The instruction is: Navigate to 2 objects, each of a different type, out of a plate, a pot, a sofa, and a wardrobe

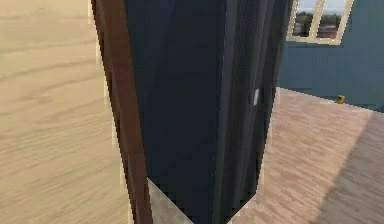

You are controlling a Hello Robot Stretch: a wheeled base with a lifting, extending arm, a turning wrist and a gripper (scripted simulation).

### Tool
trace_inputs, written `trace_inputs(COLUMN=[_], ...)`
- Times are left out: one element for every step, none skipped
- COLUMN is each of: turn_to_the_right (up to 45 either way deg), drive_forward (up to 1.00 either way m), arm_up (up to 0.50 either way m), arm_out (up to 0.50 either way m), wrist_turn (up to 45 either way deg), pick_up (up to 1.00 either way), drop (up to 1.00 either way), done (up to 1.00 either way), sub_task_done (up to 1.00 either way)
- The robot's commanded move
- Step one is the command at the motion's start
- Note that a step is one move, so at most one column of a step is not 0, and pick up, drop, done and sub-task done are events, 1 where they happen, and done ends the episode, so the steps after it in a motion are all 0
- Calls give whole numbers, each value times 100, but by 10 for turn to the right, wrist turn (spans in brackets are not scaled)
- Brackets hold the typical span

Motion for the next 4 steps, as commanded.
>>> trace_inputs(turn_to_the_right=[450,450,420,0], drive_forward=[0,0,0,5], arm_up=[0,0,0,0], arm_out=[0,0,0,0], wrist_turn=[0,0,0,0], pick_up=[0,0,0,0], drop=[0,0,0,0], done=[0,0,0,0], sub_task_done=[0,0,0,0])
